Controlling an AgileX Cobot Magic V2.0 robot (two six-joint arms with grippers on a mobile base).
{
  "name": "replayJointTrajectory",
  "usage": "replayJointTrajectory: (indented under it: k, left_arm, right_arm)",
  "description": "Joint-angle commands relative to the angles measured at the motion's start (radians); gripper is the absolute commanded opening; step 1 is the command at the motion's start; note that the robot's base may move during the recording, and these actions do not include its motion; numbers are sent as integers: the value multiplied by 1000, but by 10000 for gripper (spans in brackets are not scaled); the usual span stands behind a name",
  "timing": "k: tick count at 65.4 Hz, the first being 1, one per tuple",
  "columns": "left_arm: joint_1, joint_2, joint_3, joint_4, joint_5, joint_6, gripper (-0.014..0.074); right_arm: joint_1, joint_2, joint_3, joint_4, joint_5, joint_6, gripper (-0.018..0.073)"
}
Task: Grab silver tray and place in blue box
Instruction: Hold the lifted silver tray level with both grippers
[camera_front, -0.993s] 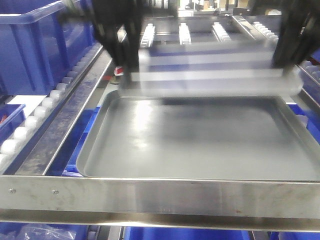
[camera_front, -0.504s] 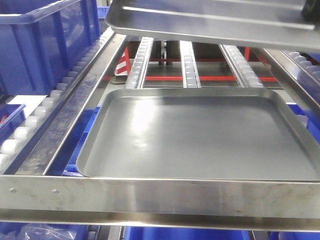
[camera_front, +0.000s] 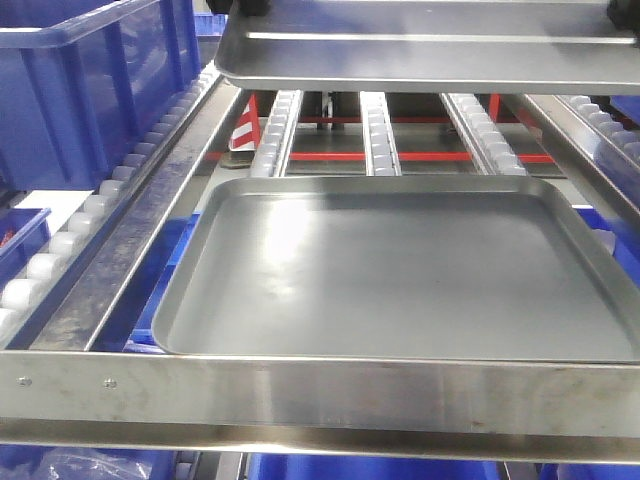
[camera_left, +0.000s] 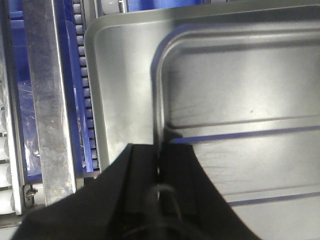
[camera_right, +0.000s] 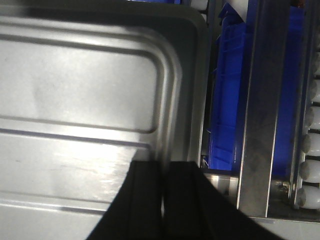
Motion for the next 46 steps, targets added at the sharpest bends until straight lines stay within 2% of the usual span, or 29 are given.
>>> replayJointTrajectory:
  k: [1,46]
  left_arm:
    - [-2,-43,-31,54,0,20,-98]
    - [-2,-43,-31,54,0,20,-98]
  right_arm:
    - [-2,-35,-38,-69,-41,-10,59]
    - [-2,-35,-38,-68,-42,-10,59]
